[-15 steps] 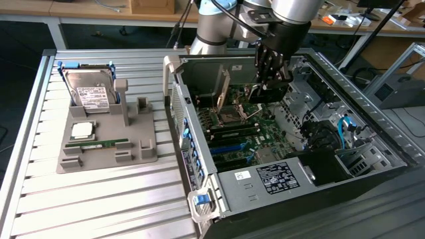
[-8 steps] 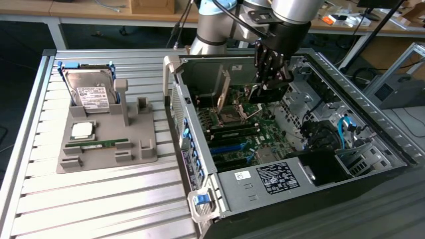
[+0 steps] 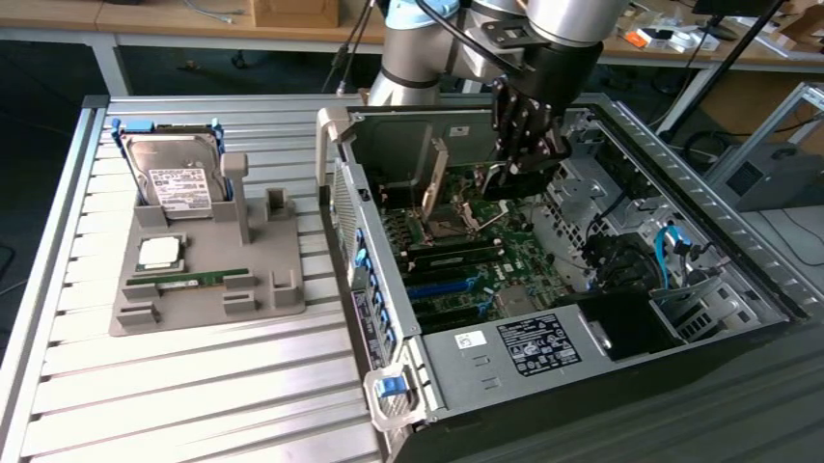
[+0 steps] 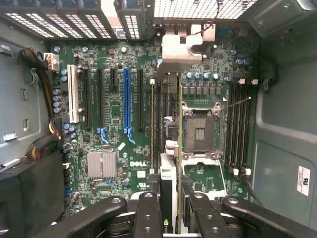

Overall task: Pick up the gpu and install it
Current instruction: 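Insert the gpu into the slot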

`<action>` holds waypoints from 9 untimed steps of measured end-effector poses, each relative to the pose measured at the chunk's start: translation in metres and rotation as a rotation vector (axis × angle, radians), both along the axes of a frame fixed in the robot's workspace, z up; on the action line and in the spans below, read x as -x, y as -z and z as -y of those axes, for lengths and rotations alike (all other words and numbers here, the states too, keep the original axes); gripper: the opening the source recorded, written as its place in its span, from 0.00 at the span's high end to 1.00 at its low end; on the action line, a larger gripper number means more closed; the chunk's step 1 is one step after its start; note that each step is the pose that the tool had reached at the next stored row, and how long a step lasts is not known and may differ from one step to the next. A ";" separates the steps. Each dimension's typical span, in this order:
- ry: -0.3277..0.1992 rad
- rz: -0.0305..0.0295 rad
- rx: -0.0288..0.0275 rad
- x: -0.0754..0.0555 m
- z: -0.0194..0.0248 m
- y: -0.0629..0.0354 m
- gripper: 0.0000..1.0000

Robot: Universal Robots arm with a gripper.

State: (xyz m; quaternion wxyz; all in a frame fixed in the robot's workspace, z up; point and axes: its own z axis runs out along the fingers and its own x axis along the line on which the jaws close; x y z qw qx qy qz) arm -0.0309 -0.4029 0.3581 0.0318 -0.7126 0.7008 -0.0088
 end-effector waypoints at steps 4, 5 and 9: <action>-0.019 0.0000 0.0000 0.000 0.0000 0.0000 0.73; -0.019 0.0000 0.0000 0.000 0.0000 0.0000 0.73; -0.019 0.0000 -0.0079 0.000 0.0010 0.0000 0.73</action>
